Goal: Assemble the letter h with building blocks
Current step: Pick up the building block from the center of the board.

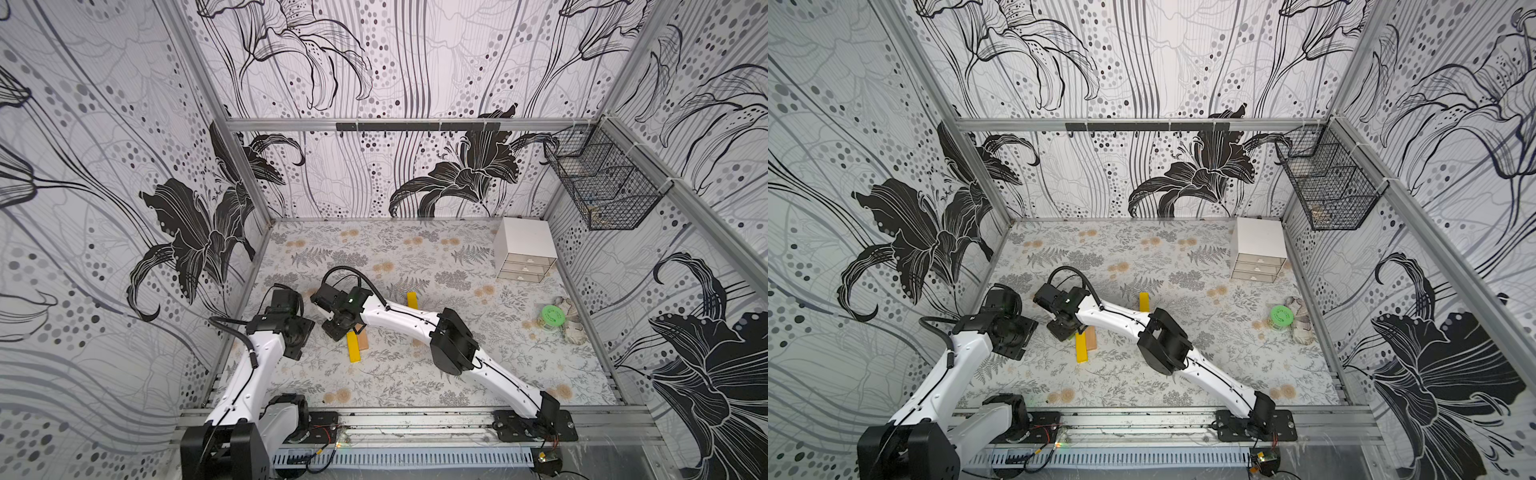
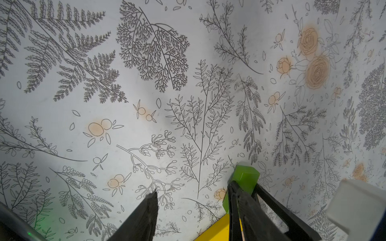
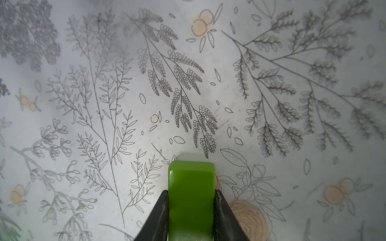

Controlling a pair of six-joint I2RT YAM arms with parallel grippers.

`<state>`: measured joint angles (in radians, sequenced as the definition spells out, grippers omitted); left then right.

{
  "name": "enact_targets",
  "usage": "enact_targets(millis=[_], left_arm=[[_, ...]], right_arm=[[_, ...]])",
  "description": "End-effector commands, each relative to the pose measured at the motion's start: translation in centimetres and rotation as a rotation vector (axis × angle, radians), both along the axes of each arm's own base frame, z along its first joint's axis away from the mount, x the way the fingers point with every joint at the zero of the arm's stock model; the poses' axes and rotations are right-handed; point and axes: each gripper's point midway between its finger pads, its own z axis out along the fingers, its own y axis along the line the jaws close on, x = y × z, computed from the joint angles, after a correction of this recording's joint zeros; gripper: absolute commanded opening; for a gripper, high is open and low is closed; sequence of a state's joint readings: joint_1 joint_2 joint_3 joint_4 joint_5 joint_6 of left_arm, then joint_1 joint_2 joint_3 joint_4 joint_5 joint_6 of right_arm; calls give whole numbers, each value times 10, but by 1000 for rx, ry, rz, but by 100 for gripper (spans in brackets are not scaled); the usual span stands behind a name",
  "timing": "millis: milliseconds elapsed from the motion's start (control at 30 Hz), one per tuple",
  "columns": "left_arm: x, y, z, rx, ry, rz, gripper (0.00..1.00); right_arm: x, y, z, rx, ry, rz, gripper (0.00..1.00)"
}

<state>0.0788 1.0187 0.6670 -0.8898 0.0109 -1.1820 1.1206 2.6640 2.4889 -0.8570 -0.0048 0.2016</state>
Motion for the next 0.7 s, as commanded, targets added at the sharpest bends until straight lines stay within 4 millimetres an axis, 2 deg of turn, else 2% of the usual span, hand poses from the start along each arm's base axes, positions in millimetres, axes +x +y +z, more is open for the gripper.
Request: enact_targets(millis=[0,67,167,233,267,333,467,600,667], left_arm=[[3,-1,3,-6,-28,-15,62],[5,-1,8,0,-39,-23,61],[10,2,19,25,-67,-52,59],[14,1,26,35,-88,-77,58],[16,0,29,37,-99,-94,57],[21,-2,34,38,-124,-129,56],[29,-10,40,30,-155,-205,51],[38,-27,41,23,-168,-293,48],[42,-37,40,16,-177,-331,47]], right_arm=[[1,-4,10,-7,-9,-37,14],[4,1,35,47,-25,-58,11],[9,2,87,136,-61,-103,8],[11,-8,122,180,-95,-141,7],[13,-16,132,185,-108,-164,7],[24,-50,150,173,-129,-271,5],[38,-142,154,129,-110,-523,5],[27,-246,132,40,-121,-750,9],[19,-290,118,5,-91,-862,10]])
